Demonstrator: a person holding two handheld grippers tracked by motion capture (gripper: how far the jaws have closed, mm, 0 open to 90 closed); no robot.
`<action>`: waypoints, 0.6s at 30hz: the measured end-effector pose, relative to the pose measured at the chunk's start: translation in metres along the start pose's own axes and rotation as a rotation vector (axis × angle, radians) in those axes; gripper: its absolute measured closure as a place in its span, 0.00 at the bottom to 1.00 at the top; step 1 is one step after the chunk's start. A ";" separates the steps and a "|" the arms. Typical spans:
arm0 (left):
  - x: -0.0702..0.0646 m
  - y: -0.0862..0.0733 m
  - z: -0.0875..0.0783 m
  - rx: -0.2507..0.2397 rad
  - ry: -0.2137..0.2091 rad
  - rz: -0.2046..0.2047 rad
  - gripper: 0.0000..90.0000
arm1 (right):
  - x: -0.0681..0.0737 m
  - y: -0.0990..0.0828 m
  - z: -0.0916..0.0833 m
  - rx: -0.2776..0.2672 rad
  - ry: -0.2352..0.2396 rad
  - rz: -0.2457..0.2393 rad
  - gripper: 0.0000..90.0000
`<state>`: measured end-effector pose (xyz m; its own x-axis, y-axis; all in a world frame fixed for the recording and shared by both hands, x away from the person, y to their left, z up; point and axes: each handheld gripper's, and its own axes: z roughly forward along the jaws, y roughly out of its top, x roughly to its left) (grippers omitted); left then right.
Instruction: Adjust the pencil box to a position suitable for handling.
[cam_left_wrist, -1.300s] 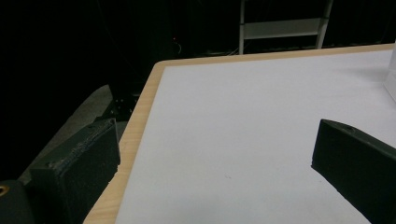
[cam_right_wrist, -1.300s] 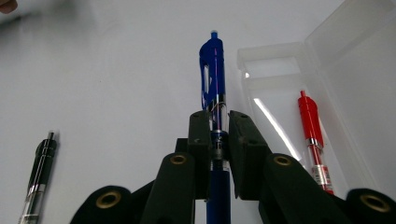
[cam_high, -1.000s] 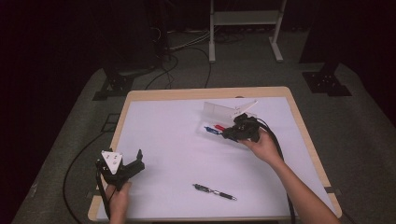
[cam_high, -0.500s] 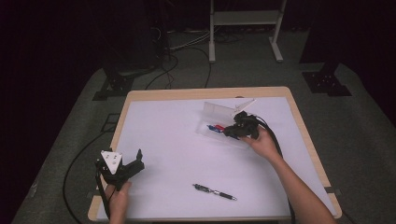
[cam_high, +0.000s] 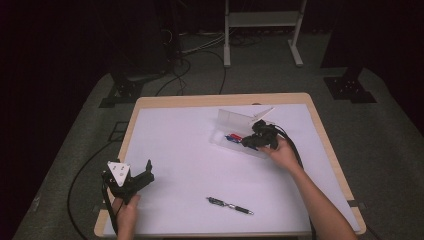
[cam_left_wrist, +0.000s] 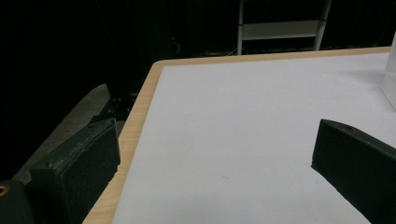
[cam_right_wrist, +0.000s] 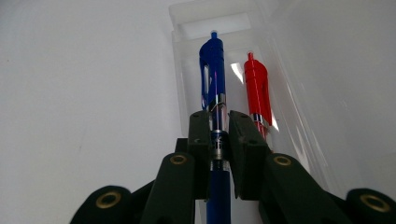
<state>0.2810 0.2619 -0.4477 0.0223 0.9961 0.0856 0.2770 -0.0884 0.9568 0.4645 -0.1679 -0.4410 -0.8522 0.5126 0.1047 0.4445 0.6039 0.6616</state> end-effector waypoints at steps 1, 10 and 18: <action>0.000 0.000 0.000 -0.001 -0.001 -0.001 0.00 | 0.000 0.000 0.001 0.004 -0.001 -0.001 0.87; 0.000 0.000 0.000 0.001 0.000 0.000 0.00 | -0.001 -0.002 0.008 0.018 0.001 -0.006 0.87; 0.000 0.000 0.000 0.004 -0.002 0.002 0.00 | -0.003 -0.005 0.005 0.004 0.010 0.011 0.80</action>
<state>0.2811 0.2615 -0.4479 0.0247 0.9959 0.0869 0.2803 -0.0903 0.9557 0.4662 -0.1700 -0.4482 -0.8499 0.5131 0.1197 0.4551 0.6005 0.6575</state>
